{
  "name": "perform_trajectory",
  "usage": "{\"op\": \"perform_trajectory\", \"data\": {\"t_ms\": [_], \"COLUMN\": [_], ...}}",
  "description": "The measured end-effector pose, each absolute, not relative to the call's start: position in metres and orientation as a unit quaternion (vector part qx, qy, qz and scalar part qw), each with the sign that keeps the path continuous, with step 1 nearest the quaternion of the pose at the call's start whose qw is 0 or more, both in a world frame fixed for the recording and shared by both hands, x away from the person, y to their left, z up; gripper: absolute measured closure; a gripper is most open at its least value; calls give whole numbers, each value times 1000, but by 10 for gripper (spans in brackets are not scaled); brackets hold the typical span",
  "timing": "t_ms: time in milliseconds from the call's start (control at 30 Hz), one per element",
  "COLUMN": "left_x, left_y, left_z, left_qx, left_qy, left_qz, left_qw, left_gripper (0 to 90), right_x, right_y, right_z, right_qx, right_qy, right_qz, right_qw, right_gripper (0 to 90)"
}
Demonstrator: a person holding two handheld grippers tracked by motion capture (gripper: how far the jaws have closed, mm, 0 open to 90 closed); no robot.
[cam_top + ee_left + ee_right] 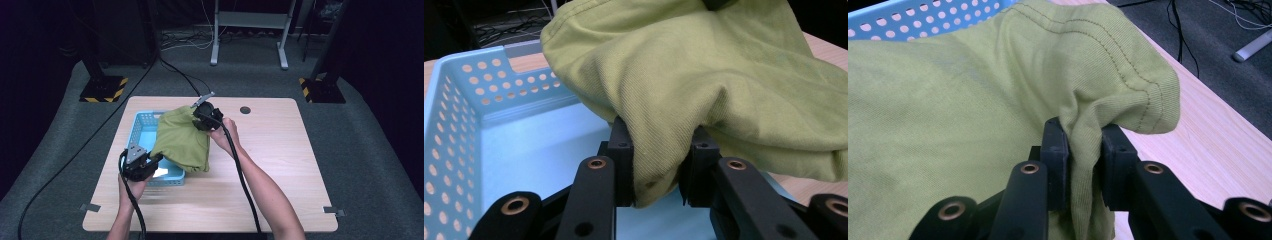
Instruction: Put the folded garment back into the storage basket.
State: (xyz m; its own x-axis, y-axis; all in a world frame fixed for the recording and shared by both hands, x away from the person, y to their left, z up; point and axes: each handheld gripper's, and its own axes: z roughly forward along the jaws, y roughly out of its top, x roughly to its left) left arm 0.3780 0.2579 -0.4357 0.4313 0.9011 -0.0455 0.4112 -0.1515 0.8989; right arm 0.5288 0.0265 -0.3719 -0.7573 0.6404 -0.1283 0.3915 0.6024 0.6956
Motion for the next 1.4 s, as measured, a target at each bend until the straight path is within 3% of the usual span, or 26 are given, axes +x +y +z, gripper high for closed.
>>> {"op": "perform_trajectory", "data": {"t_ms": [1400], "left_x": [381], "left_y": [288], "left_z": [-444], "left_qx": [687], "left_qy": [501], "left_qz": [271], "left_qw": [452], "left_gripper": [716], "right_x": [534], "right_y": [60], "right_z": [-381], "right_qx": [277], "right_qy": [885], "right_qz": [333], "right_qw": [171], "right_gripper": [759]}}
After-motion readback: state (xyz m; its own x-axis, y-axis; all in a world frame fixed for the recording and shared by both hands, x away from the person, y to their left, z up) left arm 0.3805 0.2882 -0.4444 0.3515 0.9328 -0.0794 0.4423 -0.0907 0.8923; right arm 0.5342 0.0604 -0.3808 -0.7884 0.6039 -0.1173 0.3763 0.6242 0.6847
